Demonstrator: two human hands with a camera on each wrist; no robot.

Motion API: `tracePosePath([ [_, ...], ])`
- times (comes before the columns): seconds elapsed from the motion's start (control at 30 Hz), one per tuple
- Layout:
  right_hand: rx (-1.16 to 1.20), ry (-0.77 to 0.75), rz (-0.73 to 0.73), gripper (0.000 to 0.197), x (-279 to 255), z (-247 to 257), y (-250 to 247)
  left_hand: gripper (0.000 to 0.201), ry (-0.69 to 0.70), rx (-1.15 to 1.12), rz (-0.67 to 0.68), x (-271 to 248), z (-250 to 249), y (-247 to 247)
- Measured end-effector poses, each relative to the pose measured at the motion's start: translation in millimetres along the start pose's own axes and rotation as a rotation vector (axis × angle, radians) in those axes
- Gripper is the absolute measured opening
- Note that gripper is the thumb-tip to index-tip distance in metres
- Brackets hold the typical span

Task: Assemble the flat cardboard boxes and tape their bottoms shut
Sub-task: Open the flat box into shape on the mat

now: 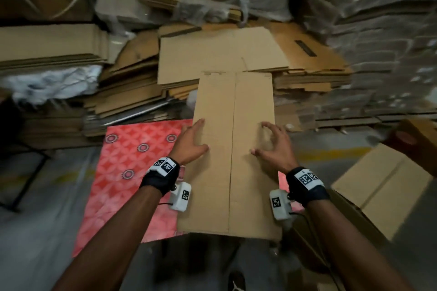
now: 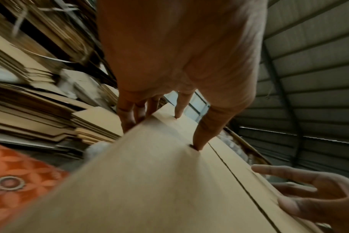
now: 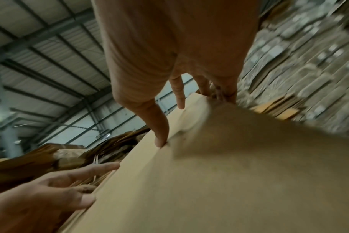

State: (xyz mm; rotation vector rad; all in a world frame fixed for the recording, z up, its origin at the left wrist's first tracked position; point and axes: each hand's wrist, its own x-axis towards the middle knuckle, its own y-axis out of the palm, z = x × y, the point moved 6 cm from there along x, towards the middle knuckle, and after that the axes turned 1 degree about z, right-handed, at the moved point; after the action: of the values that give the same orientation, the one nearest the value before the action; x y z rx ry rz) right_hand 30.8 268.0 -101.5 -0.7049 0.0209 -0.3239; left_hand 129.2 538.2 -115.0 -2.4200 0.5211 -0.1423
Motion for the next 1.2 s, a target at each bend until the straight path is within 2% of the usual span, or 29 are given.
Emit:
tracePosePath([
  [0.07,-0.004,-0.025,0.070,0.087,29.0,-3.3,17.1,0.105,-0.075,0.016,-0.009,12.7,20.1,-3.4],
  [0.17,-0.019,-0.048,0.190,0.093,69.4,-9.7,39.5,0.107,-0.181,0.039,-0.006,33.0,46.0,-4.8],
  [0.37,-0.033,-0.068,0.339,0.104,133.3,-33.0,79.2,0.091,-0.338,0.067,-0.021,65.5,80.5,0.9],
  [0.5,-0.103,-0.041,0.407,0.091,157.5,-50.5,98.1,0.083,-0.391,0.083,-0.006,80.2,90.2,8.8],
  [0.6,-0.091,-0.016,0.382,0.077,159.8,-61.9,99.1,0.084,-0.397,0.124,0.017,87.8,82.2,11.6],
  [0.7,-0.126,-0.023,0.349,0.067,144.4,-63.3,96.4,0.098,-0.414,0.171,0.031,87.2,81.8,12.5],
  [0.87,-0.262,-0.043,0.367,0.065,87.3,-51.7,88.2,0.071,-0.345,0.325,0.085,59.9,77.1,22.7],
  [1.07,-0.326,-0.053,0.383,0.073,-0.9,-51.1,86.2,0.078,-0.281,0.479,0.136,-23.3,66.7,56.5],
  [1.2,-0.400,-0.063,0.334,0.086,-55.1,-51.8,88.7,0.085,-0.242,0.542,0.136,-75.9,53.5,73.1],
])
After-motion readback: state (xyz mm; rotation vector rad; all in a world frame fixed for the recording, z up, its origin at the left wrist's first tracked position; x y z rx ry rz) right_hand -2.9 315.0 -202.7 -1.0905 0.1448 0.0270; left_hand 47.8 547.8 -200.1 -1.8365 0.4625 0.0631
